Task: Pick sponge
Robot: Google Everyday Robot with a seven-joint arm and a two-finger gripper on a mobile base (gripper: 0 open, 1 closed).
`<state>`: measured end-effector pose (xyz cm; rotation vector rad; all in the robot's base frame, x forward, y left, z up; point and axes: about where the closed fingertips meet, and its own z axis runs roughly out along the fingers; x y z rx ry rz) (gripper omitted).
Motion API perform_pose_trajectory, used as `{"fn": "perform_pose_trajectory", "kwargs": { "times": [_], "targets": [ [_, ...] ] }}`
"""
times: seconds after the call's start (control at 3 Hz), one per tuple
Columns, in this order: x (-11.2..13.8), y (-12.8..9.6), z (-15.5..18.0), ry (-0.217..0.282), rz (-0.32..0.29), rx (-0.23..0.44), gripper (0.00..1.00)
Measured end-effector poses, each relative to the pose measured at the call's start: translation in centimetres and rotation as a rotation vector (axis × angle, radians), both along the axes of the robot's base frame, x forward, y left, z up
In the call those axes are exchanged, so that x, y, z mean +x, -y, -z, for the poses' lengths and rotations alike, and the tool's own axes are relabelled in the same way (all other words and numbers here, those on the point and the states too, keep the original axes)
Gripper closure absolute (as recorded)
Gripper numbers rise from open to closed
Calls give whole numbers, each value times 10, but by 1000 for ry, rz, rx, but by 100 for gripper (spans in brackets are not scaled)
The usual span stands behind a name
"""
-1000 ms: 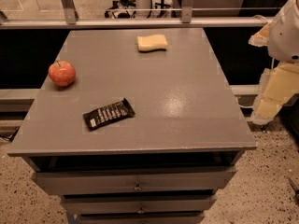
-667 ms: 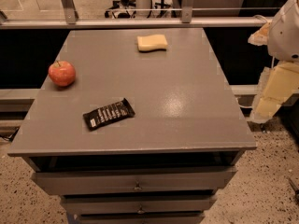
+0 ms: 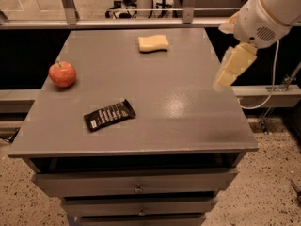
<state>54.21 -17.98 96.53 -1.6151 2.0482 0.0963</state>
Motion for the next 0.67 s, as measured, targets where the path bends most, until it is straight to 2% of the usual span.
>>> {"fn": "perform_pose_trajectory", "kwargs": {
  "times": [0.33, 0.67],
  "targets": [
    [68, -42, 11, 22, -14, 165, 0],
    [149, -103, 37, 73, 11, 328, 0]
  ]
}}
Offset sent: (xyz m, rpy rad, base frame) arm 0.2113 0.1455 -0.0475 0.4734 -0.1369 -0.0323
